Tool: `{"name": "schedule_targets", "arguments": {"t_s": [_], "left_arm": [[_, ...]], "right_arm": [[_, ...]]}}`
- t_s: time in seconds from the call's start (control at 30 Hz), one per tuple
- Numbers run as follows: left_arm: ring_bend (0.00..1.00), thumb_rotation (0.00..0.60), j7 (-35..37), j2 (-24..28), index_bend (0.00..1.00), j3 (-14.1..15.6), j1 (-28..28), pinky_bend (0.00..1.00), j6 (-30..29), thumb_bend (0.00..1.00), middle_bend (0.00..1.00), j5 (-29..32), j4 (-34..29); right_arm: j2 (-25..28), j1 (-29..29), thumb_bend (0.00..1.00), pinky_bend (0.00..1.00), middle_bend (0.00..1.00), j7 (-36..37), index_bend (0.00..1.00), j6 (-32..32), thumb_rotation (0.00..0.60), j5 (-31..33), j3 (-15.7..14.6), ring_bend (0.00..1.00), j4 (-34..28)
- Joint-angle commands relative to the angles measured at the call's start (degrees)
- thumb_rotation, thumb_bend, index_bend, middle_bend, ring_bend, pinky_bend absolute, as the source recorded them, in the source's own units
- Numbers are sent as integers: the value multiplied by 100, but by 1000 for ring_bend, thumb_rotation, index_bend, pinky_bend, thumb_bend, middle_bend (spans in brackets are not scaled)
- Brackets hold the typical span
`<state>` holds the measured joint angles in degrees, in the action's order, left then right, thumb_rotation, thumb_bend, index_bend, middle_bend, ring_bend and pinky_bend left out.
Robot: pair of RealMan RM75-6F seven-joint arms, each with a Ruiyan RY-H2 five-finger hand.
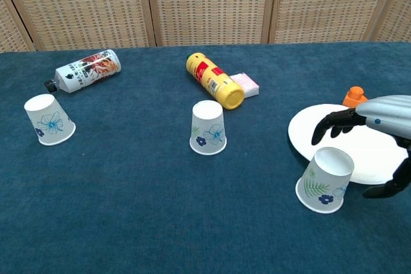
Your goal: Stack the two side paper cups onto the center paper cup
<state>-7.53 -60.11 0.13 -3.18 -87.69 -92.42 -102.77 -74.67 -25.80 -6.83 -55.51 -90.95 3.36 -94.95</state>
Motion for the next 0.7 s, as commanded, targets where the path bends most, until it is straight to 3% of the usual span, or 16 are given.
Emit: {"name": "schedule_targets", "arguments": {"t_s": [0.03,0.3,0.57,0.7], "left_arm": [[0,600,26,16,0,-6,2,0,-10,0,0,9,-7],[0,600,105,49,0,-8,-3,0,-9,0,0,16,-2],[0,600,114,52,0,-15,-30,0,54,0,0,66,0],[0,600,92,51,0,-31,-69,0,131,0,0,119,-8]], "right_arm": [[-92,-130,300,364,402,-147,387,199,600,265,69,349,-32],[-176,-234,384,537,500,-181,506,217,600,550,89,449,-144],[-40,-324,419,537,501,-50,507,81,600,694,259,451,-462],[106,-466,425,537,501,-81,507,97,600,987,533,451,-754]]}}
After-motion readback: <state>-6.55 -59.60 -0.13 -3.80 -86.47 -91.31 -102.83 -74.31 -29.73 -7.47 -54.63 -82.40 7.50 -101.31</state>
